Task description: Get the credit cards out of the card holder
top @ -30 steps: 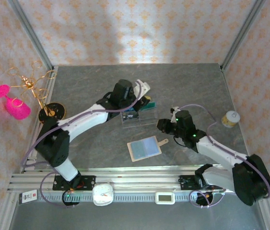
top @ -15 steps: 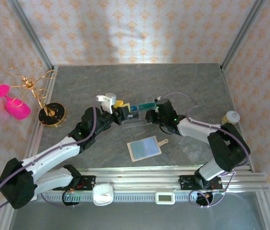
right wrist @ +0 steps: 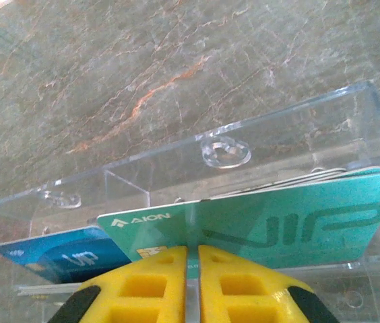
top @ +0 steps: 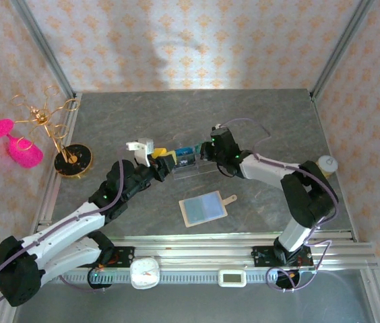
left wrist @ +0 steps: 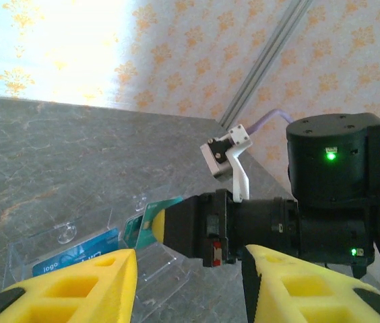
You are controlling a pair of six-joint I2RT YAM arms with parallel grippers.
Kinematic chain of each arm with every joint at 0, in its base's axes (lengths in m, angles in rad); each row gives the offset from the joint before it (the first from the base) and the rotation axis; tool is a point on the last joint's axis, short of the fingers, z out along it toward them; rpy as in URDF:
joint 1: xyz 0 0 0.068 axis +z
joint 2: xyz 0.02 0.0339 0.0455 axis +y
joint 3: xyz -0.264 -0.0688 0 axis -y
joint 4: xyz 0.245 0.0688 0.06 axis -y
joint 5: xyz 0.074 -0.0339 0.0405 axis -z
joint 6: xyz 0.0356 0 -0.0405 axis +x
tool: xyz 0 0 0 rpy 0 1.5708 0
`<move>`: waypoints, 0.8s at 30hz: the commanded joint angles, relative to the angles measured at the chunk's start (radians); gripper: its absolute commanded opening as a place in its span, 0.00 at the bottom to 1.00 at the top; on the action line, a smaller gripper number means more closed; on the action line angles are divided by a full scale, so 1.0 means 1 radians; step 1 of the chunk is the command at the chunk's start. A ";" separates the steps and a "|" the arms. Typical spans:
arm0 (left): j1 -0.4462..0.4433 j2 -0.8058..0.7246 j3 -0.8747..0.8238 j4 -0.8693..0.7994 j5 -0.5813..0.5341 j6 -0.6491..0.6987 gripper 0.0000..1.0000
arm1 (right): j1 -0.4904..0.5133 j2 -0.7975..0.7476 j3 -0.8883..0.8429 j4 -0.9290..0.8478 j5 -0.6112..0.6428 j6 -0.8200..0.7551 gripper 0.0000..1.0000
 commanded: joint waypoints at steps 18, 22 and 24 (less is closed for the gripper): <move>-0.009 -0.042 -0.028 -0.038 -0.008 -0.002 0.45 | 0.020 -0.036 0.007 -0.006 -0.066 -0.037 0.29; -0.009 -0.065 -0.075 -0.026 -0.013 -0.039 0.45 | 0.102 -0.123 -0.088 -0.105 -0.048 -0.068 0.39; -0.009 -0.087 -0.102 -0.019 -0.030 -0.063 0.45 | 0.157 -0.170 -0.158 -0.134 -0.035 -0.067 0.41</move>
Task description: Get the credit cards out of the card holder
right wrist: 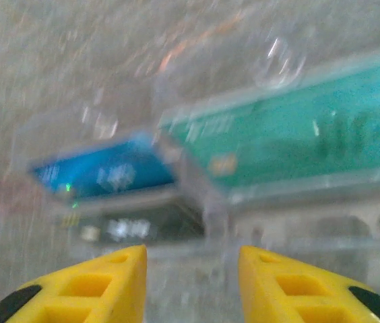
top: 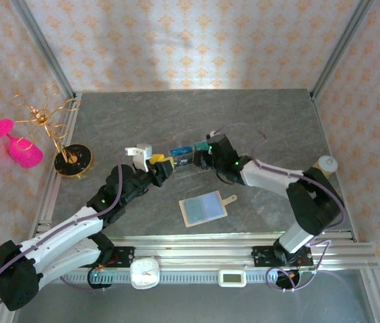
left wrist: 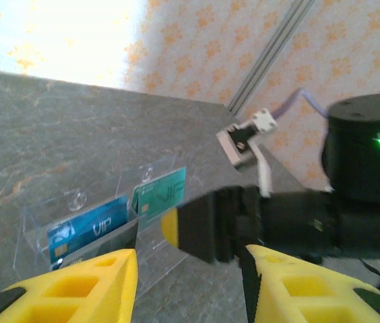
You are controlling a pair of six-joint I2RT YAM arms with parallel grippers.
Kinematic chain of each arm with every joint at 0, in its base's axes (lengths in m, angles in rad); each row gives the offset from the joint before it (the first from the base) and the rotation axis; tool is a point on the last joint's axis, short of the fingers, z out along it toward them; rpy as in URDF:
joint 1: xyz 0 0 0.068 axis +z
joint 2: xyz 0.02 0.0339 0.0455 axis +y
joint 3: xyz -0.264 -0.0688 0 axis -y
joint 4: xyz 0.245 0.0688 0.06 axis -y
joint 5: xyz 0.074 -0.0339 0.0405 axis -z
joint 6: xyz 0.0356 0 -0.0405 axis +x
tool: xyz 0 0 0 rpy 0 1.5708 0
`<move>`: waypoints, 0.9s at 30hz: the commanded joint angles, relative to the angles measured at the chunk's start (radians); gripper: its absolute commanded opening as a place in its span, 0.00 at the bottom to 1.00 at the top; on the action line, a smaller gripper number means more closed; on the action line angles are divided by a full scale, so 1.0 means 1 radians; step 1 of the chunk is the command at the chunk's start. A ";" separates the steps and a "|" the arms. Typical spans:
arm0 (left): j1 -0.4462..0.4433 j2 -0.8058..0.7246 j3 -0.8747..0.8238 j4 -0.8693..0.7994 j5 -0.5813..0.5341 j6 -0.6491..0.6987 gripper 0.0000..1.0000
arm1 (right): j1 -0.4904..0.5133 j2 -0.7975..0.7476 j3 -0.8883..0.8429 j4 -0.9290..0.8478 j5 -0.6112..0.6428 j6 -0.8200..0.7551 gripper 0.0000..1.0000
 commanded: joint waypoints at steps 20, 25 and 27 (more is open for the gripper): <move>-0.008 -0.172 -0.177 -0.055 -0.009 -0.165 0.42 | 0.541 0.085 -0.072 -0.337 0.360 0.098 0.36; -0.013 -0.176 -0.179 -0.083 0.028 -0.164 0.37 | 0.541 0.062 -0.098 -0.281 0.344 0.131 0.08; -0.026 -0.155 -0.188 -0.066 0.055 -0.199 0.32 | 0.539 0.028 -0.111 -0.239 0.339 0.154 0.00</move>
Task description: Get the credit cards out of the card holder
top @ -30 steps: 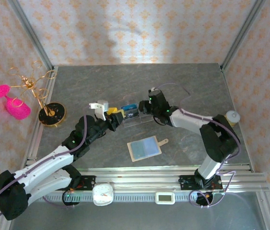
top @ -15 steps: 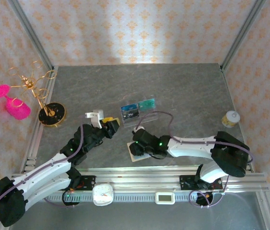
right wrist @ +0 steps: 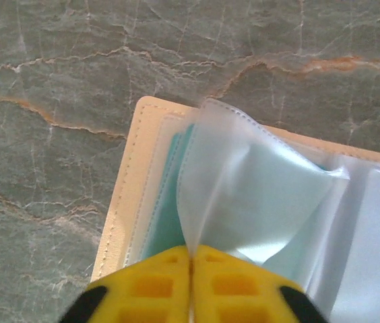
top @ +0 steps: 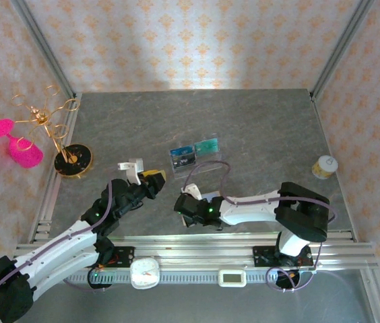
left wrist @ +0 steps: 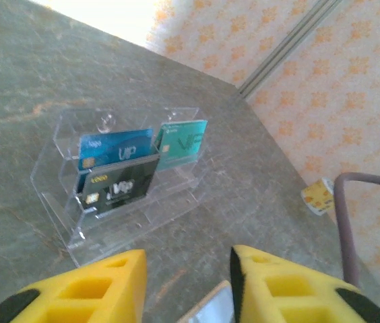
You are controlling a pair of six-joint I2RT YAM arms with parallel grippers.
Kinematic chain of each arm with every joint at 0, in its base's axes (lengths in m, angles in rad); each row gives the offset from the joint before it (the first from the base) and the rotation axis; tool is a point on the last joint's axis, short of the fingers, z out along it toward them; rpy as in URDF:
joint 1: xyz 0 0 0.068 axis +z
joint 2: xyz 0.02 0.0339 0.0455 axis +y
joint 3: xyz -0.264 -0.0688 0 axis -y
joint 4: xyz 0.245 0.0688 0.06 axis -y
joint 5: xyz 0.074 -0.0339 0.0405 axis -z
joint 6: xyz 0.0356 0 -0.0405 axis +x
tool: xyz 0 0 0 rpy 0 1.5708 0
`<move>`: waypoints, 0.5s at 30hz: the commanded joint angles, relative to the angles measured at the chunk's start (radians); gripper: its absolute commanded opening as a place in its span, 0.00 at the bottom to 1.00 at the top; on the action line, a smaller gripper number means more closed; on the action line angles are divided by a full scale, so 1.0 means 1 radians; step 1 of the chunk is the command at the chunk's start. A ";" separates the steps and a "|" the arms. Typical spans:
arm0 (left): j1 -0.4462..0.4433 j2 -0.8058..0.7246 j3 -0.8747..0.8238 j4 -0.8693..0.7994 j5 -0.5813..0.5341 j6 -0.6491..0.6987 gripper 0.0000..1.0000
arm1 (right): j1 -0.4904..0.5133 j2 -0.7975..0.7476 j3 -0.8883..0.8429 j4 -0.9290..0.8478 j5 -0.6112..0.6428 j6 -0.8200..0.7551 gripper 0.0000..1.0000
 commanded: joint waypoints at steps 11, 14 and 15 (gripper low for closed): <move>-0.214 0.368 -0.024 0.186 0.099 -0.120 0.00 | -0.056 -0.245 -0.229 0.312 -0.085 0.196 0.00; -0.252 0.497 0.028 0.199 0.126 -0.115 0.00 | -0.057 -0.265 -0.254 0.315 -0.077 0.222 0.00; -0.261 0.541 0.047 0.204 0.138 -0.113 0.00 | -0.057 -0.275 -0.262 0.312 -0.066 0.233 0.00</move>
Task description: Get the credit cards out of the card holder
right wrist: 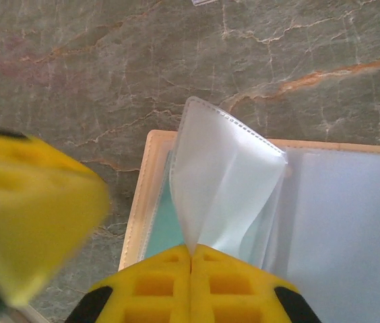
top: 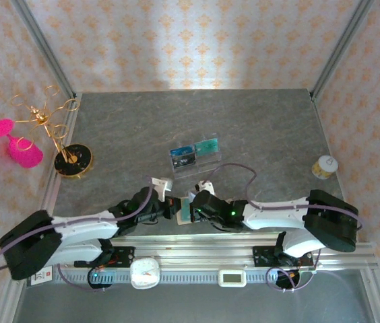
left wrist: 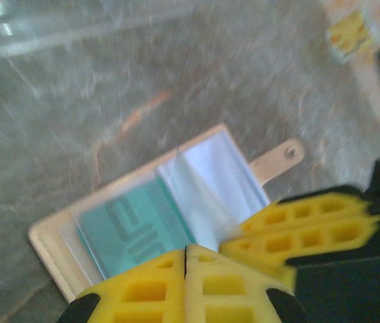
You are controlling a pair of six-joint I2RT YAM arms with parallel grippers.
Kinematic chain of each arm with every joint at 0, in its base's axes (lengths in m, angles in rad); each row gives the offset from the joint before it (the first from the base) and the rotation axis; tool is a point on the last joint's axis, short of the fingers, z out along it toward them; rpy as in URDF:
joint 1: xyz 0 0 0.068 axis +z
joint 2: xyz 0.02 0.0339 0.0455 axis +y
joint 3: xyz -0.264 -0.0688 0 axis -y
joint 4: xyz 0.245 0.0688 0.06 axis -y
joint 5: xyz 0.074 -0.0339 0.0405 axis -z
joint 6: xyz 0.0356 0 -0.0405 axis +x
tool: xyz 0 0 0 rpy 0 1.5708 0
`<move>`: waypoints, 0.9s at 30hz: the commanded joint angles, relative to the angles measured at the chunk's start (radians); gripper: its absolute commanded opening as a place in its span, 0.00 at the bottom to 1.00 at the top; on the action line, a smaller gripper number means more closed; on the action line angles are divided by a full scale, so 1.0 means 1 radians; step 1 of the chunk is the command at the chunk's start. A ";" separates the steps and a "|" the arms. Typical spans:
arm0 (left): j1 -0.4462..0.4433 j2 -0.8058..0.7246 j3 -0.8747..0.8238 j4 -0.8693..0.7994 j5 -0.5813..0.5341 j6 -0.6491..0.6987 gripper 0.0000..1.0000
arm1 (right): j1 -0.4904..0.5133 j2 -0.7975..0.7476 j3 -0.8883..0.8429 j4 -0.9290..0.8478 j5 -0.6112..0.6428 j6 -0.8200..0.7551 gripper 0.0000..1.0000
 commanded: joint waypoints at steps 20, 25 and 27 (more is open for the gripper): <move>-0.050 0.106 0.150 -0.015 -0.098 -0.036 0.20 | -0.008 -0.386 -0.112 -0.197 0.117 0.035 0.31; 0.010 -0.093 0.021 -0.109 -0.150 -0.075 0.21 | -0.014 -0.182 -0.013 -0.141 0.002 -0.073 0.31; 0.019 -0.138 -0.005 -0.128 -0.150 -0.076 0.23 | -0.025 -0.096 0.020 -0.111 -0.056 -0.105 0.32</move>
